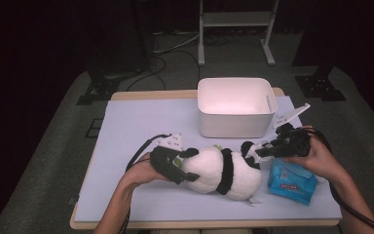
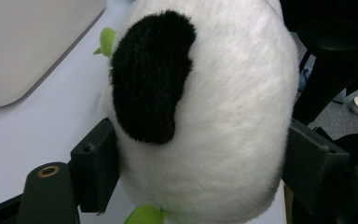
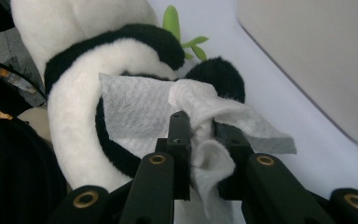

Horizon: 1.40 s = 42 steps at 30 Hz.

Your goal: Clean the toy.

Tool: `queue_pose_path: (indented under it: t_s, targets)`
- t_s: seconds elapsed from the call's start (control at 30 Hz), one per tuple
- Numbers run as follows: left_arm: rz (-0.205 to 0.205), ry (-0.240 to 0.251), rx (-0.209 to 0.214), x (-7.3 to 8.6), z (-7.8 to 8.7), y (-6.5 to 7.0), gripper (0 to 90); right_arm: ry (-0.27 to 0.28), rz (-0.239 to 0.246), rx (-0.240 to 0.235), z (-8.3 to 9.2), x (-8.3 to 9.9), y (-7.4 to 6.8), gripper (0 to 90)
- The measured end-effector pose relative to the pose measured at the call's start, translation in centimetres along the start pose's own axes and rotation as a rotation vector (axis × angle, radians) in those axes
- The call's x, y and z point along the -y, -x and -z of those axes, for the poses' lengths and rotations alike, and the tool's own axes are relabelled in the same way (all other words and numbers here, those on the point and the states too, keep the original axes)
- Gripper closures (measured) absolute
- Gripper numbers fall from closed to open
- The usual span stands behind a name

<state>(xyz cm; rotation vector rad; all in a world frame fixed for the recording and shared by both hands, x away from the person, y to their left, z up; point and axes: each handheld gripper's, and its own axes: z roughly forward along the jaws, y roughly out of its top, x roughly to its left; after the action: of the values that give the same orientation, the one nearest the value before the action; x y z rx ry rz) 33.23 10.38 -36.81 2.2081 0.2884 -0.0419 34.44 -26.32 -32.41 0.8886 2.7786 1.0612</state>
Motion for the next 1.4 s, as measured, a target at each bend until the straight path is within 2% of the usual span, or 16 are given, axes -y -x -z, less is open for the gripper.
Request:
queue_pose_path:
  t_s: [0.2,0.63,1.0,1.2,1.4]
  targets:
    - [-0.005,0.000,-0.003,-0.2,0.1,0.1,22.4,0.000,0.020,0.000,-0.2,-1.3,-0.5,77.6]
    - [-0.004,0.010,-0.021,-0.6,0.5,0.4,24.3,-0.015,0.100,-0.039,-1.2,-3.5,-2.9,77.5]
    - [0.009,0.032,-0.034,-0.8,1.5,0.3,25.9,-0.037,0.188,-0.082,-2.9,-6.2,-5.3,77.5]
    - [0.009,0.042,-0.046,-0.5,2.4,0.2,26.2,-0.069,0.232,-0.089,-4.1,-7.7,-6.8,77.5]
    - [0.001,0.042,-0.038,-0.5,2.2,0.3,26.2,-0.090,0.222,-0.092,-4.2,-6.9,-6.4,77.6]
